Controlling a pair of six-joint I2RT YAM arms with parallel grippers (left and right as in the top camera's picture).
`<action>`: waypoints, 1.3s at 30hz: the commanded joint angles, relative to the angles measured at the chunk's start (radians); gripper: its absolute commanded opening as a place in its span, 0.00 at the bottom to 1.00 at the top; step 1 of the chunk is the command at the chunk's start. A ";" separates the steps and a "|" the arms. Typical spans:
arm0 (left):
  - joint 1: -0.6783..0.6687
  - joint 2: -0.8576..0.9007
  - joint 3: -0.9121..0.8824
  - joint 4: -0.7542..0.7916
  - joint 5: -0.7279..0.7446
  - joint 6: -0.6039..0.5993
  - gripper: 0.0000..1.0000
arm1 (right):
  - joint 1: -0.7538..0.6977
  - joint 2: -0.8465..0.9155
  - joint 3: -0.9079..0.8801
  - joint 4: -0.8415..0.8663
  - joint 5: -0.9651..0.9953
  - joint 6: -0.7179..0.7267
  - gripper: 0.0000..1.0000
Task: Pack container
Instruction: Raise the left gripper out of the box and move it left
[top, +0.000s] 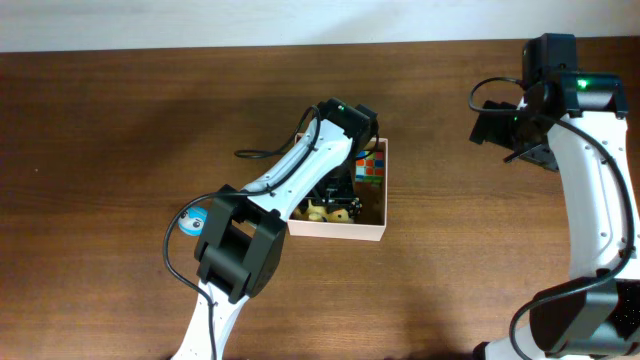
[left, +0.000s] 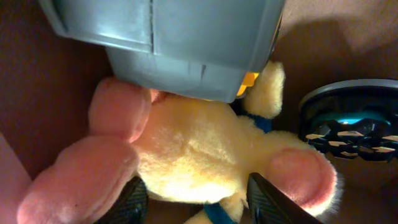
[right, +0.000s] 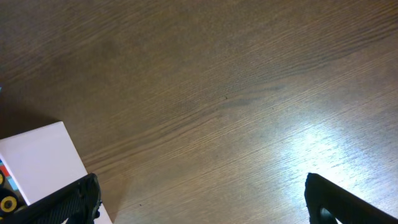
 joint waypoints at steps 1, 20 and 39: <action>-0.003 0.013 0.014 0.004 -0.011 0.013 0.52 | 0.003 -0.003 0.013 0.000 0.002 0.009 0.99; -0.003 0.013 0.269 -0.023 -0.060 0.156 0.51 | 0.003 -0.003 0.013 0.000 0.002 0.009 0.99; 0.368 -0.042 0.639 -0.163 -0.015 0.225 0.66 | 0.003 -0.003 0.013 0.000 0.002 0.009 0.99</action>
